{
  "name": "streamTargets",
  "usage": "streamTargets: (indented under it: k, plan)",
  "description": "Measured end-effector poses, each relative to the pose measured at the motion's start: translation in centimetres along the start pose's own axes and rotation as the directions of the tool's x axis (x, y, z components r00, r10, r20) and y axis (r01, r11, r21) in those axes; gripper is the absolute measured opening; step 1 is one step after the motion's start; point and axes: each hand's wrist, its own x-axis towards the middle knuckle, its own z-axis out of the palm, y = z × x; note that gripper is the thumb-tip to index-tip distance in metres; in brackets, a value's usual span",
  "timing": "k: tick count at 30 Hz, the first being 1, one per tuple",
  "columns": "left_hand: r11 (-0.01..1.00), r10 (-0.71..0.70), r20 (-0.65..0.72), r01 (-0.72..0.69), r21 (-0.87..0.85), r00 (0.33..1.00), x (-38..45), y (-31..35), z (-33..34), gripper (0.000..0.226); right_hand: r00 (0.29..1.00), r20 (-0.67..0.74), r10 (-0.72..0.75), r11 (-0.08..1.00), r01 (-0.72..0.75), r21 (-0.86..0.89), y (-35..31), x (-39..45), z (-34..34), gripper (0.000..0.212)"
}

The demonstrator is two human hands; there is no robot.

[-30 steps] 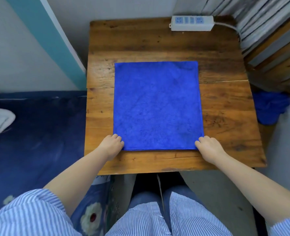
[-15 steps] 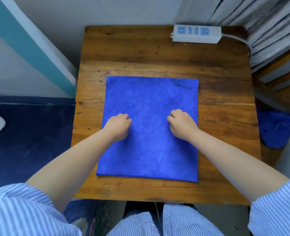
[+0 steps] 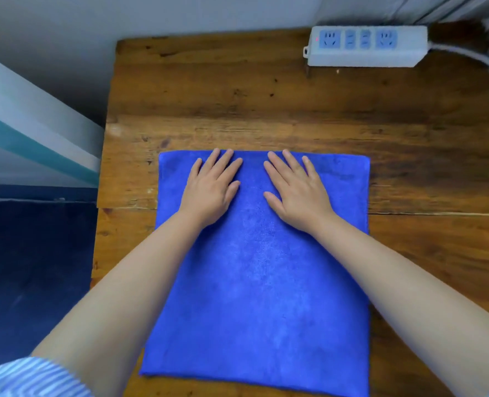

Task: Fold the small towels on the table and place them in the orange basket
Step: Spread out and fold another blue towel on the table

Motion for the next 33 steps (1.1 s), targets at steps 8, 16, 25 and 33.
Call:
streamTargets:
  k: [8,16,25,33]
  plan:
    - [0.992,-0.122,-0.12,0.126,0.027,0.985,0.7,-5.6,0.1,0.089,0.984,-0.072,0.165,0.986,-0.165,0.013,3.2,-0.4,-0.4,0.083]
    - [0.986,-0.145,-0.018,0.146,0.078,0.989,1.3,-7.1,-1.0,0.07,0.874,-0.029,0.486,0.874,-0.485,0.041,6.4,-2.2,-1.7,0.064]
    - [0.978,-0.057,-0.079,0.072,0.196,0.995,2.2,-5.5,-4.1,0.047,0.919,0.001,0.395,0.913,-0.393,-0.109,6.1,-1.0,-5.5,0.059]
    - [0.941,-0.159,-0.162,0.199,0.274,0.974,1.4,-3.1,-4.2,0.03,0.923,-0.07,0.379,0.884,-0.383,-0.269,5.5,-1.5,-7.3,0.024]
